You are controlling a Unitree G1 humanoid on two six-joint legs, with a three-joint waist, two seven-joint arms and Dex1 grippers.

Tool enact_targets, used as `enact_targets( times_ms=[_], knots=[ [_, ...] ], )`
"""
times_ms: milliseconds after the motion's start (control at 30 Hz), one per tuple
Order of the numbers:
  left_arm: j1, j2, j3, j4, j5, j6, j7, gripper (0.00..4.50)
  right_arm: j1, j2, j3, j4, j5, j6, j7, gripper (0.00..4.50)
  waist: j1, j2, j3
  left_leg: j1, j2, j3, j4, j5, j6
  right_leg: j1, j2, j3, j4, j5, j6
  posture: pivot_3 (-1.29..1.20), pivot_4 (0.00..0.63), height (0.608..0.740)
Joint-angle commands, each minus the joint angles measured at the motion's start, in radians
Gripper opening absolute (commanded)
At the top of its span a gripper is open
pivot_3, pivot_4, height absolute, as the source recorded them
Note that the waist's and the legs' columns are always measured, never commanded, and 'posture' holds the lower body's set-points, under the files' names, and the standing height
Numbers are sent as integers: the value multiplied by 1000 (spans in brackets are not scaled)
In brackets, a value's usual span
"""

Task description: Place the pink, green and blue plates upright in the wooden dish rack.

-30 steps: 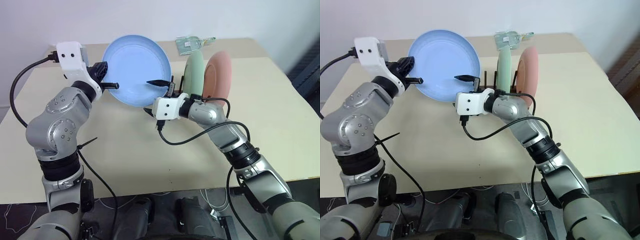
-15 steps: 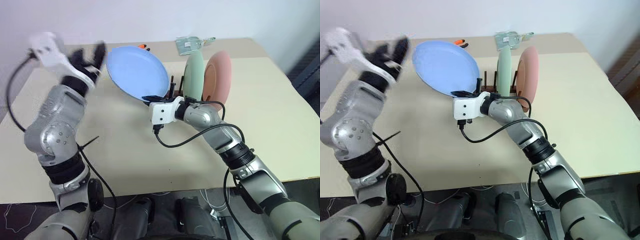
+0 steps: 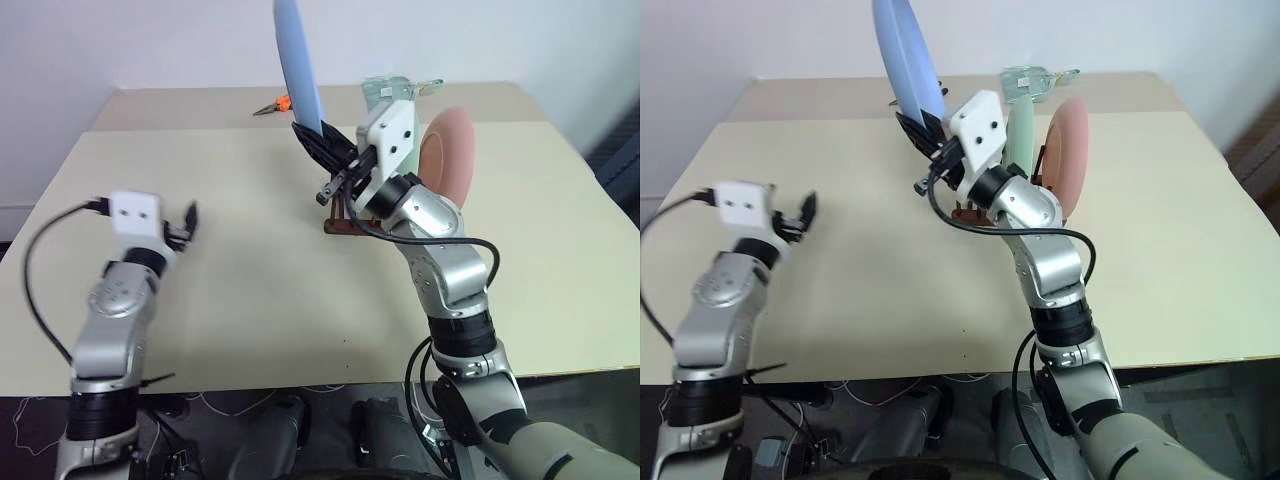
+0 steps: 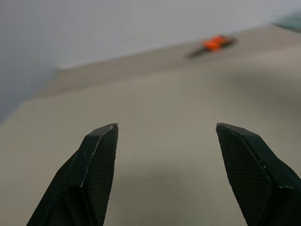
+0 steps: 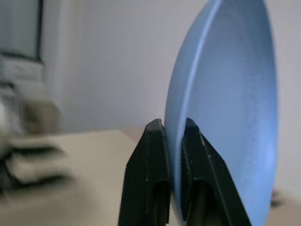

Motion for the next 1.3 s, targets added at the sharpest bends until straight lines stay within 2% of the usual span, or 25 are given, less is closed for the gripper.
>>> enact_targets(
  times_ms=[33, 267, 667, 767, 967, 1000, 1200, 1300],
  knots=[
    [18, -47, -47, -41, 9, -70, -27, 3382, 8, 39, -66, -94, 128, 142, -86, 0, -3, 1, 0, 0, 0, 0, -1, 0, 0, 0, 0, 0, 0, 0, 0, 0, 150, 727],
    [48, -74, -99, -67, 5, -103, -92, 3382, 33, 56, -82, -122, 172, 220, -187, 0, -12, 2, 0, 0, 1, 0, -5, 2, -2, -1, 1, 0, 3, -2, -3, 0, 150, 727],
    [68, -81, -112, -94, 14, -91, -126, 3382, 31, 72, -97, -71, 193, 258, -293, 0, -10, 2, 1, 0, 1, 0, -4, 2, -2, -1, 0, 0, 3, -2, -3, 0, 150, 727],
    [71, -81, -123, -100, 17, -89, -133, 3422, 6, 68, -102, -38, 194, 258, -296, 1102, -10, 2, 1, 0, 1, 0, -4, 2, -2, 0, 0, 0, 2, -2, -3, 0, 150, 727],
    [74, -84, -131, -103, 18, -86, -138, 3422, -35, 0, -51, 8, 98, 190, -268, 4182, -9, 3, 1, 0, 1, 0, -4, 2, -2, -1, 0, 0, 2, -2, -3, 0, 150, 727],
    [75, -84, -133, -102, 19, -87, -140, 3422, -42, -22, -33, 14, 72, 171, -256, 4490, -9, 3, 1, 0, 1, 0, -4, 2, -2, -1, 0, 0, 2, -2, -3, 0, 150, 727],
    [75, -91, -147, -102, 25, -86, -145, 3422, -81, -118, 38, 51, -56, 72, -202, 4490, -9, 3, 1, 0, 1, 0, -4, 2, -2, 0, 0, -1, 2, -2, -3, 0, 150, 727],
    [70, -96, -154, -103, 27, -84, -147, 3422, -110, -205, 81, 65, -170, -13, -176, 4490, -7, 3, 1, 0, 1, 0, -4, 2, -2, 0, 0, -1, 2, -2, -3, 0, 150, 727]
  ],
)
